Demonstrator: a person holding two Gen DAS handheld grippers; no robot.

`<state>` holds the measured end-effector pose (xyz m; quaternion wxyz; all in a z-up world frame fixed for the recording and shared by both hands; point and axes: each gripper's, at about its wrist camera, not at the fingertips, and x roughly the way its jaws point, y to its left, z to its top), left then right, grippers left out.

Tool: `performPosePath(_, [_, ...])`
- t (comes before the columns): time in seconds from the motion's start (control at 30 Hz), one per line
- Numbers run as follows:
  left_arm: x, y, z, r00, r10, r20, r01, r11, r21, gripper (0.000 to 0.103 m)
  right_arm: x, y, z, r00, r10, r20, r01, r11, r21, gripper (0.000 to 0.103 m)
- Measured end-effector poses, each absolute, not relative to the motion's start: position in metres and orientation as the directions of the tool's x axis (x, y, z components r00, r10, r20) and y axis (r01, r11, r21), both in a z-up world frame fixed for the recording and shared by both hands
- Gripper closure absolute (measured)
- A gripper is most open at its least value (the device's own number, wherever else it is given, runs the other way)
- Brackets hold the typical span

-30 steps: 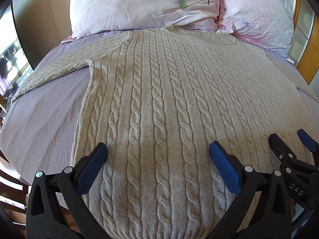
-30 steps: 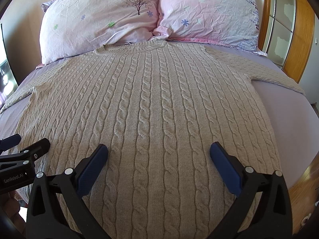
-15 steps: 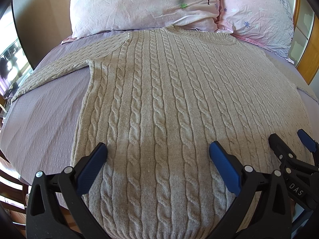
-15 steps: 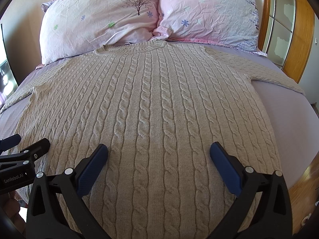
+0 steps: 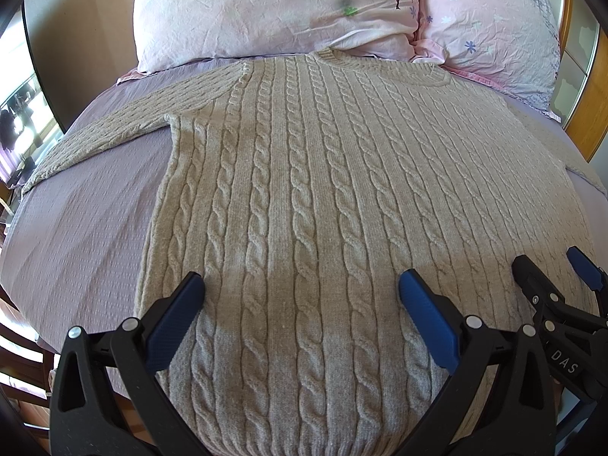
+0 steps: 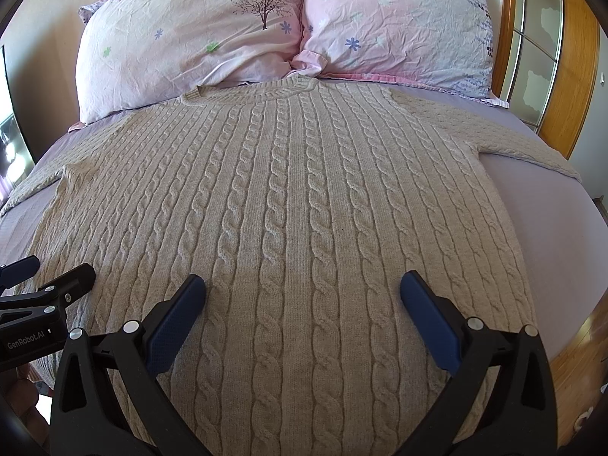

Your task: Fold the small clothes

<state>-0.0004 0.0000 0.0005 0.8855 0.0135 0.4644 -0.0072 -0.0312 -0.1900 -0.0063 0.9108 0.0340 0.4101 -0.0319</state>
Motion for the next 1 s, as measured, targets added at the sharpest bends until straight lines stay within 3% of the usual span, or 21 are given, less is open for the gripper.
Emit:
performPosePath(0.37, [0.015,-0.001,0.002,0.533,-0.002,-0.846,0.035,0.999,0.019,0.002,-0.030,-0.191,-0.005,0.646,0.021,-0.763,0.007,0.999,0.033,0.001])
performPosePath(0.47, [0.014,0.000,0.001,0.538,-0.009,-0.843,0.051,0.998,0.022,0.002,-0.027,-0.198,-0.003,0.642,0.116,-0.758,-0.116,0.992,0.053,0.001])
performPosePath(0.53, [0.015,0.000,0.001,0.549,-0.017,-0.835,0.065,0.998,0.022,0.002,-0.022,-0.229,0.011,0.657,0.211,-0.724,-0.139,0.977,0.159,0.001])
performPosePath(0.63, [0.009,0.002,0.000,0.578,-0.031,-0.815,0.086,0.996,0.024,0.002,-0.013,-0.315,0.041,0.769,0.165,-0.617,0.025,0.957,0.288,0.001])
performPosePath(0.77, [0.014,0.009,0.003,0.589,-0.067,-0.805,0.113,0.994,0.000,0.002,0.008,-0.444,0.051,0.798,-0.033,-0.601,0.342,0.847,0.407,0.001])
performPosePath(0.83, [0.024,0.021,0.008,0.603,-0.098,-0.791,0.101,0.994,-0.046,0.002,0.021,-0.510,0.040,0.773,-0.094,-0.627,0.473,0.744,0.472,0.011])
performPosePath(0.87, [0.026,0.027,0.011,0.613,-0.121,-0.781,0.095,0.992,-0.079,0.002,0.025,-0.536,0.033,0.757,-0.113,-0.644,0.526,0.690,0.497,0.023])
performPosePath(1.0, [0.044,0.069,0.021,0.652,-0.286,-0.702,0.085,0.948,-0.307,0.002,0.043,-0.622,0.000,0.700,-0.131,-0.702,0.671,0.457,0.584,0.039])
